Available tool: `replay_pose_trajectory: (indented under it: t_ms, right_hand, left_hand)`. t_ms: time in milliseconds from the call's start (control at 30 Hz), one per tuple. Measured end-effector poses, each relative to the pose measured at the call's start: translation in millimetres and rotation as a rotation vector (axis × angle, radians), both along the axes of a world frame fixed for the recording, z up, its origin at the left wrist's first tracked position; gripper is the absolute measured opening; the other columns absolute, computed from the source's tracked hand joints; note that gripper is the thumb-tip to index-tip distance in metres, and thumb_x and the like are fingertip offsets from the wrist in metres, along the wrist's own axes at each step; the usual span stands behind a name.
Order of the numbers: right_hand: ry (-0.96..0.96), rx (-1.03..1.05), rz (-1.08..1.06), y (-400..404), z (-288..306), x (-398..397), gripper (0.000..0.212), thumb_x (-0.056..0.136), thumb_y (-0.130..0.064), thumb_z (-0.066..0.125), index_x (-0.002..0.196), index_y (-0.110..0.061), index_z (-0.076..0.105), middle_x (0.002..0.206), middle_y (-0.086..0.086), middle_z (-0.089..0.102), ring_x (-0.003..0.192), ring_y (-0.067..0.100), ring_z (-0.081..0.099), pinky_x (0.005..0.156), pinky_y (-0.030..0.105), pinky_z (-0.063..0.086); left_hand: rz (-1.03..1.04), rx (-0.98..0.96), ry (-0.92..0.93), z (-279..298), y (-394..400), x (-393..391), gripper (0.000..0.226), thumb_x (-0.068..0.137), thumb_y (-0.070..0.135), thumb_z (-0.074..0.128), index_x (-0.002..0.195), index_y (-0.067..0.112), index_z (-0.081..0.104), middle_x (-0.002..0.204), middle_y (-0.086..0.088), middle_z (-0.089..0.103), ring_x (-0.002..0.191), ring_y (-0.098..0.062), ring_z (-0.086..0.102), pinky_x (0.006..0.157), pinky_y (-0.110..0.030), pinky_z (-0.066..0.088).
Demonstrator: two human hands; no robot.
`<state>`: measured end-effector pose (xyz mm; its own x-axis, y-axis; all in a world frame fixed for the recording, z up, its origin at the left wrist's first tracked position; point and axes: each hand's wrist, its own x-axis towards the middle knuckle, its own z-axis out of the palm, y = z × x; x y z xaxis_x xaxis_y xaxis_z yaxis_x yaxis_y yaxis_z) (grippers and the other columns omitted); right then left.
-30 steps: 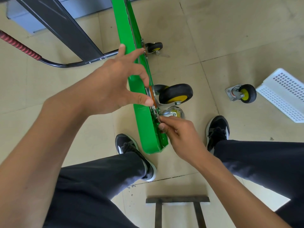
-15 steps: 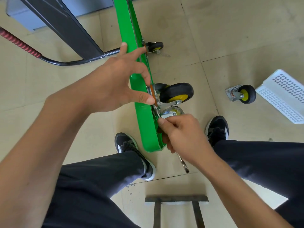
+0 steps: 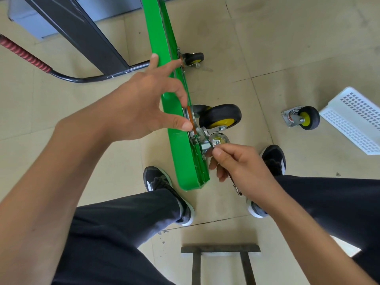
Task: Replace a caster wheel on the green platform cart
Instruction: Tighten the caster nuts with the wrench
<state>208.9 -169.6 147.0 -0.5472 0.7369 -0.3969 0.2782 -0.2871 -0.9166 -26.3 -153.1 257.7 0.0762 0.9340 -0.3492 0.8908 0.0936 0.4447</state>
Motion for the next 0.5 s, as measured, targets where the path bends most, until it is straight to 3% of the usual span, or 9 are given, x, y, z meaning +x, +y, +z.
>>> replay_pose_trajectory:
  t_ms: [133, 200, 300, 400, 500]
  right_hand:
    - [0.002, 0.084, 0.029, -2.6, -12.7, -5.6, 0.018, 0.101, -0.015, 0.056, 0.106, -0.016, 0.072, 0.085, -0.001, 0.07, 0.073, 0.003, 0.063, 0.067, 0.017, 0.05]
    - [0.004, 0.118, 0.04, -3.0, -17.0, -9.9, 0.016, 0.1, -0.015, 0.058, 0.107, -0.019, 0.072, 0.089, 0.0, 0.071, 0.081, 0.007, 0.065, 0.07, 0.018, 0.052]
    - [-0.004, 0.184, 0.056, -2.8, -22.6, -15.2, 0.014, 0.101, -0.02, 0.057, 0.104, -0.027, 0.069, 0.088, -0.005, 0.07, 0.082, 0.009, 0.065, 0.073, 0.023, 0.054]
    - [-0.032, 0.279, 0.08, -1.5, -26.6, -18.2, 0.018, 0.102, -0.028, 0.054, 0.1, -0.018, 0.069, 0.085, -0.002, 0.068, 0.082, 0.018, 0.064, 0.075, 0.045, 0.055]
    - [-0.041, 0.312, 0.109, 1.3, -27.9, -18.3, 0.028, 0.1, -0.035, 0.051, 0.102, -0.014, 0.069, 0.086, 0.004, 0.068, 0.083, 0.026, 0.064, 0.074, 0.053, 0.053]
  left_hand:
    - [0.001, 0.0, -0.001, -0.5, 0.6, -0.3, 0.042, 0.066, 0.057, 0.073, 0.1, 0.034, 0.066, 0.167, 0.01, 0.01, 0.154, -0.021, -0.009, 0.123, -0.044, 0.002]
    - [0.004, -0.001, -0.007, -0.6, 0.6, -0.2, 0.043, 0.064, 0.059, 0.071, 0.099, 0.034, 0.066, 0.166, 0.011, 0.01, 0.154, -0.021, -0.009, 0.124, -0.044, 0.003]
    - [0.001, -0.001, -0.006, -0.3, 0.7, -0.4, 0.045, 0.063, 0.06, 0.07, 0.099, 0.035, 0.066, 0.167, 0.011, 0.01, 0.154, -0.021, -0.008, 0.123, -0.042, 0.003]
    - [-0.007, 0.005, -0.003, -0.5, 0.7, -0.2, 0.047, 0.062, 0.062, 0.069, 0.101, 0.034, 0.067, 0.167, 0.009, 0.01, 0.154, -0.022, -0.008, 0.122, -0.041, 0.003]
    - [-0.008, 0.005, 0.004, -0.7, 0.6, 0.3, 0.046, 0.063, 0.06, 0.07, 0.101, 0.034, 0.067, 0.167, 0.009, 0.01, 0.154, -0.022, -0.008, 0.122, -0.04, 0.003]
